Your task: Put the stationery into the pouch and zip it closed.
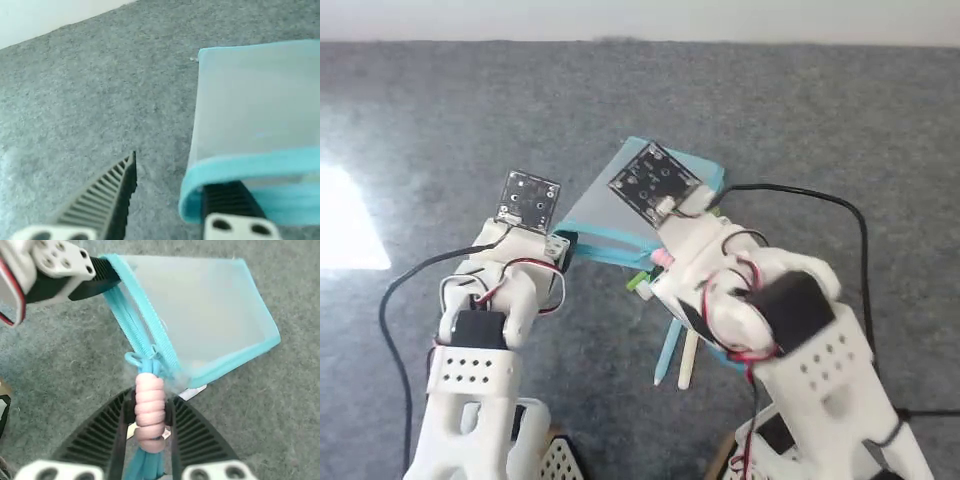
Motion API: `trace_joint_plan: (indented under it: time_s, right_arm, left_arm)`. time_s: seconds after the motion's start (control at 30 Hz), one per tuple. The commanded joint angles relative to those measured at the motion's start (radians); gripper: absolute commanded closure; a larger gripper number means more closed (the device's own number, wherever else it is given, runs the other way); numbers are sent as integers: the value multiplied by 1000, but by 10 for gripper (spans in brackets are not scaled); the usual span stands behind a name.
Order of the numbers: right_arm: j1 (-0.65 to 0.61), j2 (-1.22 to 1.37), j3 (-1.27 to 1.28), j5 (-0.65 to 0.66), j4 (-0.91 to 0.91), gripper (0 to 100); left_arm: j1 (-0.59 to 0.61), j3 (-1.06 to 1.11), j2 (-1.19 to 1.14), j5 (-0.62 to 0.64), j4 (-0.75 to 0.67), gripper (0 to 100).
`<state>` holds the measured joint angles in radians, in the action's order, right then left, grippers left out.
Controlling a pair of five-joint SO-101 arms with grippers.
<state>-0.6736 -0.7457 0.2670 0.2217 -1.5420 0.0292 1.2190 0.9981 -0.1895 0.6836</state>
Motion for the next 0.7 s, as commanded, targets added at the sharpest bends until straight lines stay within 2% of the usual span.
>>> trace_joint_plan:
  time_s: [0.0, 0.1, 0.17, 0.3, 0.4, 0.57, 0.67]
  right_arm:
    - [-10, -85, 6, 35, -1, 991]
    - [-8, -125, 77, 63, 5, 991]
    - [-8, -147, 115, 81, 5, 991]
    - [-7, -174, 173, 92, 31, 991]
    - [1, -170, 207, 92, 39, 979]
    - [151, -170, 216, 89, 41, 812]
    - [214, -170, 229, 92, 38, 729]
  left_arm:
    - [-58, -4, 17, -15, -29, 920]
    - [-107, -2, 17, -74, -25, 990]
    - [-115, 5, 17, -71, -25, 988]
    - [-106, 7, 17, -17, -21, 988]
    - [-40, -13, 17, 58, 5, 988]
    - [140, -47, 17, 186, 69, 988]
    - [163, -25, 17, 204, 92, 988]
